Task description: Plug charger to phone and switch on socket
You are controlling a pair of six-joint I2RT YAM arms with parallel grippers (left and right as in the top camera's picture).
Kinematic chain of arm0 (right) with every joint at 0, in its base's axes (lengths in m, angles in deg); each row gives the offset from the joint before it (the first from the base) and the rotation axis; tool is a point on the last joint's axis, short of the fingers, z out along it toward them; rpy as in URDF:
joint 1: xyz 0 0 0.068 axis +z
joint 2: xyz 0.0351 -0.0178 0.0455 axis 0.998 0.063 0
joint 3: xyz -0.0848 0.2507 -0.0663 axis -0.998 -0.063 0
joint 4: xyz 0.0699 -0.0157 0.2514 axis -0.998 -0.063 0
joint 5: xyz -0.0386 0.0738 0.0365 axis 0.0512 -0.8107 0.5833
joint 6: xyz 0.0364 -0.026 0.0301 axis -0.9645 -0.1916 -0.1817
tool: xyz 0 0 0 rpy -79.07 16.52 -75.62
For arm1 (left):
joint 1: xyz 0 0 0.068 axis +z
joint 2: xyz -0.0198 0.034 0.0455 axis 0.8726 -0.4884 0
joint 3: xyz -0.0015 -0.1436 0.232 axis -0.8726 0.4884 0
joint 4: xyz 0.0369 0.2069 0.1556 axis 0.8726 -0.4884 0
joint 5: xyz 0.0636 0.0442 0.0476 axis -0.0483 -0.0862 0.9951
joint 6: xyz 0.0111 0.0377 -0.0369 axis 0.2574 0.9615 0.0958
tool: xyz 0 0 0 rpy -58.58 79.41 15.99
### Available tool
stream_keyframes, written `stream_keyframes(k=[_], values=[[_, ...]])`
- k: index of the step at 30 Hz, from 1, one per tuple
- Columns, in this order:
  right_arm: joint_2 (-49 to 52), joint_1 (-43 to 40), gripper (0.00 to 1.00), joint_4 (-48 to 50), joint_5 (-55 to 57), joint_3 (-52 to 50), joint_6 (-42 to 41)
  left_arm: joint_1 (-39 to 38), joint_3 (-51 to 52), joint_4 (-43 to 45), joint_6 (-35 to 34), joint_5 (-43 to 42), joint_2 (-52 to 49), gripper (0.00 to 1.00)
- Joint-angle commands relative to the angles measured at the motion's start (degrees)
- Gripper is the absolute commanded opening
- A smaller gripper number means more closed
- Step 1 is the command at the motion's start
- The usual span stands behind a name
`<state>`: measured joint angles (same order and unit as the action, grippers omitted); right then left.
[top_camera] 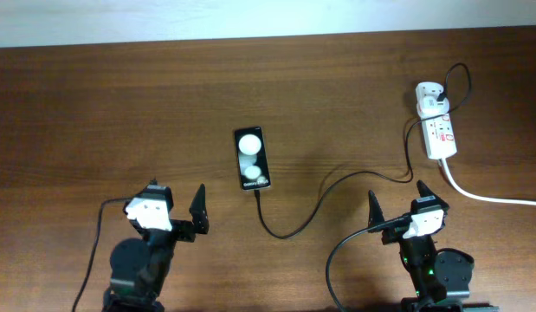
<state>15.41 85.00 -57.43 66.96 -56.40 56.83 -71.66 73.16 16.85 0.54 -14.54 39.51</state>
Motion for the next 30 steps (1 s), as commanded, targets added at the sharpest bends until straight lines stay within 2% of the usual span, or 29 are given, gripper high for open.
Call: stream_keyframes(k=[1, 6, 15, 19, 22, 30], values=[[-0.5, 0.3, 0.99, -0.2, 0.3, -0.4, 0.1, 0.3, 6.9, 4.5, 0.5, 1.3, 5.5, 0.99], [-0.5, 0.3, 0.99, -0.2, 0.3, -0.4, 0.1, 2.9, 12.0, 5.9, 0.5, 1.9, 12.9, 0.99], [-0.5, 0.3, 0.99, -0.2, 0.3, -0.4, 0.1, 6.4, 12.1, 5.7, 0.5, 1.9, 21.7, 0.99], [-0.5, 0.3, 0.99, -0.2, 0.3, -0.4, 0.1, 8.5, 12.1, 5.5, 0.5, 1.9, 21.7, 0.99], [-0.5, 0.3, 0.99, -0.2, 0.3, -0.4, 0.1, 9.1, 12.1, -2.7, 0.5, 1.9, 21.7, 0.99], [-0.5, 0.3, 0.99, -0.2, 0.3, -0.4, 0.1, 9.1, 12.1, -3.0, 1.0, 1.5, 21.7, 0.99]])
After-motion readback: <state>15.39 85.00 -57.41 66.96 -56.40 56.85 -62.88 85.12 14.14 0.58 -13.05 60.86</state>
